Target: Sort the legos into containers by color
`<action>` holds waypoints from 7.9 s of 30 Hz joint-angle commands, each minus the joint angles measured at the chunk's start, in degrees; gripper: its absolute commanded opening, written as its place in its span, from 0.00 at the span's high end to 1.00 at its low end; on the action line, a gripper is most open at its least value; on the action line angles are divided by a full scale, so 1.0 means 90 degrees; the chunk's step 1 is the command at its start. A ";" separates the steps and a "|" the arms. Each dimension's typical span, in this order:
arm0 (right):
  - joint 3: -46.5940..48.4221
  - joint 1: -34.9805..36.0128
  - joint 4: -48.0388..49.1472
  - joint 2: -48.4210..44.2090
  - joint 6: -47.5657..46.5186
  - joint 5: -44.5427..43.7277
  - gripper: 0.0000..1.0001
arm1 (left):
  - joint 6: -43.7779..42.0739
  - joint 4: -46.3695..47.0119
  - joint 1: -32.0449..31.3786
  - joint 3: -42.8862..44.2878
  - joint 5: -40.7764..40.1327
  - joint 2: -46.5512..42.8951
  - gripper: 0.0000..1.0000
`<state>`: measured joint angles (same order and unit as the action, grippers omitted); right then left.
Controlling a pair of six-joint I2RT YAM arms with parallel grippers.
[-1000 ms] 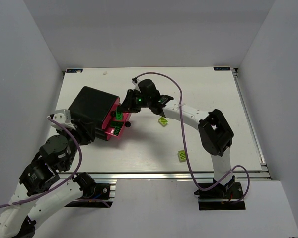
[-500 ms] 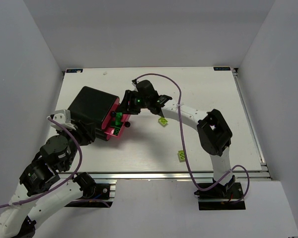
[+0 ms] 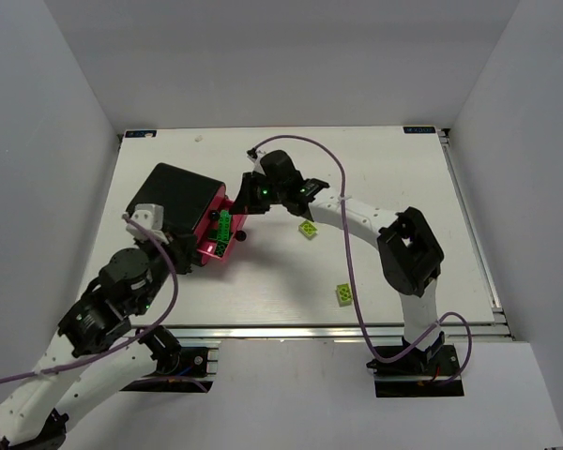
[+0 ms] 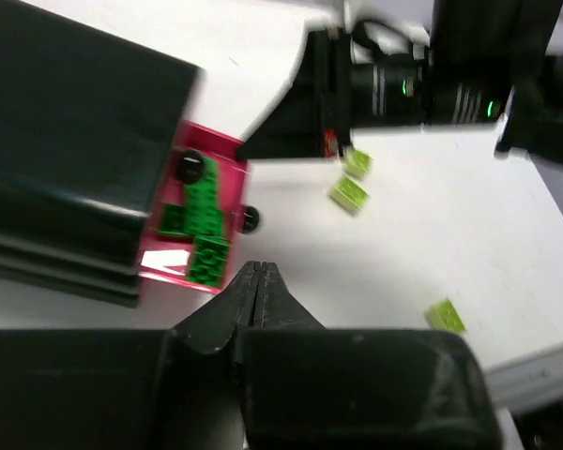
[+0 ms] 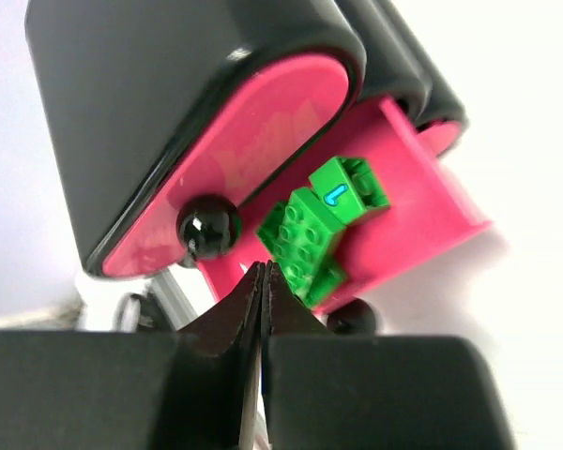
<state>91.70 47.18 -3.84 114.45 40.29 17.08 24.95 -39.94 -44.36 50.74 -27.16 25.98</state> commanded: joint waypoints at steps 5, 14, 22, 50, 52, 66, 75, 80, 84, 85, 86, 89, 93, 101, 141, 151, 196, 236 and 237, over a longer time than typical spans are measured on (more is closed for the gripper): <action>-0.1530 -0.0954 0.0609 -0.2323 -0.2846 0.0415 1.00 | -0.0292 0.1886 -0.0022 -0.0734 0.2138 0.1340 0.79; -0.3362 -0.2576 0.0750 -0.4776 -0.3295 0.1676 1.00 | -0.0379 0.2650 -0.0080 -0.0385 0.1397 0.4133 0.71; -0.4290 -0.3317 0.1286 -0.5812 -0.3198 0.1774 1.00 | -0.0819 0.2447 -0.0081 0.0766 0.0177 0.6514 0.69; -0.4984 -0.4324 0.1881 -0.5969 -0.2876 0.3297 1.00 | -0.1054 0.1470 0.0036 0.1931 -0.1494 0.7768 0.22; -0.5003 -0.4363 0.1891 -0.5959 -0.2866 0.3307 1.00 | -0.1063 0.1479 0.0036 0.1834 -0.1514 0.7739 0.18; -0.5052 -0.4607 0.2018 -0.5911 -0.2680 0.3483 1.00 | -0.1151 0.1391 0.0095 0.1462 -0.1982 0.7339 0.07; -0.5072 -0.4724 0.2057 -0.5920 -0.2612 0.3561 1.00 | -0.1131 0.1323 0.0212 0.1276 -0.2061 0.7260 0.05; -0.5082 -0.4773 0.2086 -0.5920 -0.2553 0.3610 1.00 | -0.1171 0.1342 0.0271 0.1266 -0.2061 0.7163 0.05; -0.5091 -0.4851 0.2116 -0.5920 -0.2553 0.3649 1.00 | -0.1258 0.1313 0.0271 0.1286 -0.2148 0.7143 0.05; -0.5101 -0.4813 0.2125 -0.5920 -0.2544 0.3668 1.00 | -0.1268 0.1294 0.0271 0.1286 -0.2178 0.7143 0.05; -0.5091 -0.4822 0.2135 -0.5920 -0.2534 0.3678 1.00 | -0.1288 0.1294 0.0271 0.1276 -0.2207 0.7114 0.05; -0.5111 -0.4861 0.2164 -0.5920 -0.2514 0.3717 1.00 | -0.1375 0.1420 0.0271 0.1208 -0.2217 0.7036 0.06; -0.5130 -0.4851 0.2194 -0.5910 -0.2495 0.3747 1.00 | -0.1852 0.1781 0.0271 0.1062 -0.1935 0.6676 0.14; -0.5140 -0.4881 0.2243 -0.5871 -0.2475 0.3844 1.00 | -0.2635 0.2563 0.0192 0.0534 -0.0422 0.5757 0.68; -0.5247 -0.5115 0.2379 -0.5813 -0.2358 0.3942 1.00 | -0.1775 0.1654 0.0261 0.0593 -0.0919 0.6948 0.79; -0.5257 -0.5105 0.2399 -0.5784 -0.2338 0.3981 1.00 | -0.1884 0.1470 0.0125 0.0583 -0.2176 0.7610 0.86; -0.5238 -0.5144 0.2438 -0.5559 -0.2299 0.4108 1.00 | -0.1064 0.0981 -0.0256 0.1188 -0.4570 0.9340 0.49; -0.5199 -0.5154 0.2448 -0.5578 -0.2280 0.4215 1.00 | 0.1534 -0.1616 -0.1331 0.2897 -0.5068 1.0463 0.62; -0.5208 -0.5144 0.2448 -0.5569 -0.2289 0.4225 1.00 | 0.1660 -0.1655 -0.1331 0.2888 -0.5068 1.0454 0.49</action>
<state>45.08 1.13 15.22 64.23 19.35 53.82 36.01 -51.79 -55.99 74.76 -69.10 121.21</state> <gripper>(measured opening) 0.012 0.431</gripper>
